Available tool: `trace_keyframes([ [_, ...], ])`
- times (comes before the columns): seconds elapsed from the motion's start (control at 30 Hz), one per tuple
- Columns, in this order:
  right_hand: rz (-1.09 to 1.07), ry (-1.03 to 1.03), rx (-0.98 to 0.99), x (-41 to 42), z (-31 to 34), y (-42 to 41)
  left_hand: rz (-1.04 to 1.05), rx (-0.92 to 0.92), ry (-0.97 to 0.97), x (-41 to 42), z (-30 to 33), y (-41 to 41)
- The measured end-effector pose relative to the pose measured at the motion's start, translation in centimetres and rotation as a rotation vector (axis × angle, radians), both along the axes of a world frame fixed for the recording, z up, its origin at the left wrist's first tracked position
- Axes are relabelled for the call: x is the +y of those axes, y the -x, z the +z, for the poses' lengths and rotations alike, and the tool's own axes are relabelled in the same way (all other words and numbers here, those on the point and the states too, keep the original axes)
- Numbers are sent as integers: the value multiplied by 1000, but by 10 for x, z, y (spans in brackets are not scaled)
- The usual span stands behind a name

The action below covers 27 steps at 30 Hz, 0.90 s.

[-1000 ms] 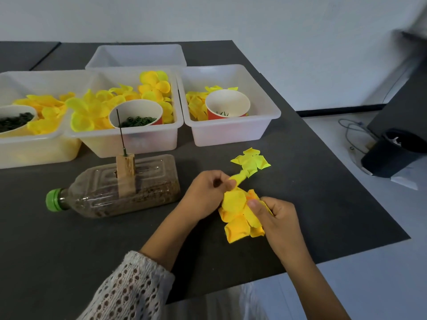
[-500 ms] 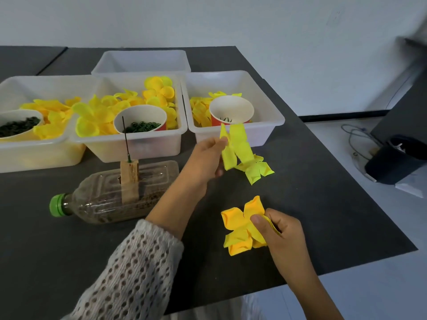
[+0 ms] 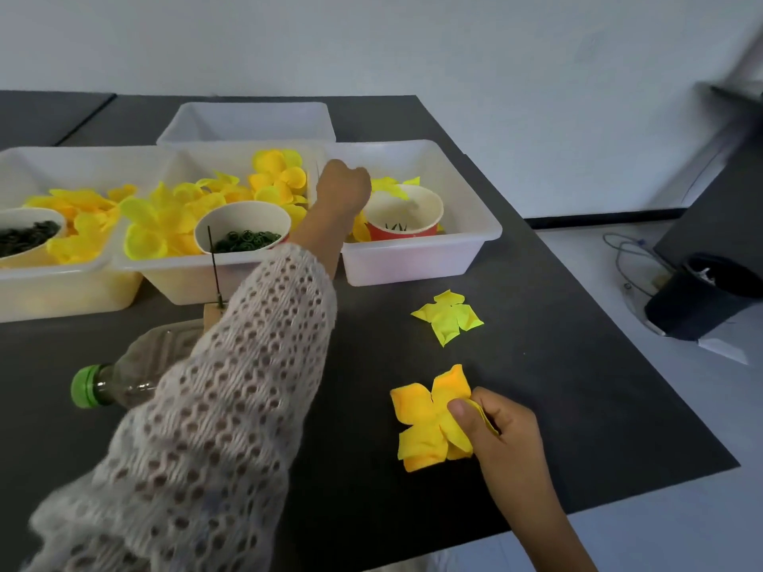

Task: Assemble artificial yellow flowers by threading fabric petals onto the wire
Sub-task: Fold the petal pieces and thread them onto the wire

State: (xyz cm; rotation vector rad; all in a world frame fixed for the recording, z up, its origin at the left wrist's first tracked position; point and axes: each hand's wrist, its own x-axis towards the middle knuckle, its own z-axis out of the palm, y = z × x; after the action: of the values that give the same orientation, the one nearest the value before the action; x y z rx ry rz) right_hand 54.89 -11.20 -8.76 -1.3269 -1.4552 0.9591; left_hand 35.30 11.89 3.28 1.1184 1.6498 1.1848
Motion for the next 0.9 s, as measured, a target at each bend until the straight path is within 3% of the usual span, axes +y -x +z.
trace_keyframes([
  [0.1, 32, 4, 7, 0, 2, 0, 69, 15, -162, -35, -7, -3],
  [0.23, 131, 42, -9, 0, 3, -3, -1, -18, -333, -103, -18, -9],
  [0.4, 194, 67, -5, 2, 6, 0, -350, 38, -217, -179, -44, -9],
  [0.6, 90, 87, 40, 3, 5, 7, -726, 452, -52, -207, -72, -7],
  [0.7, 38, 75, 17, 5, 2, 9, -757, 527, -30, -208, -76, -10],
  [0.9, -85, 55, -4, 10, -1, 13, -629, 508, -103, -205, -80, -22],
])
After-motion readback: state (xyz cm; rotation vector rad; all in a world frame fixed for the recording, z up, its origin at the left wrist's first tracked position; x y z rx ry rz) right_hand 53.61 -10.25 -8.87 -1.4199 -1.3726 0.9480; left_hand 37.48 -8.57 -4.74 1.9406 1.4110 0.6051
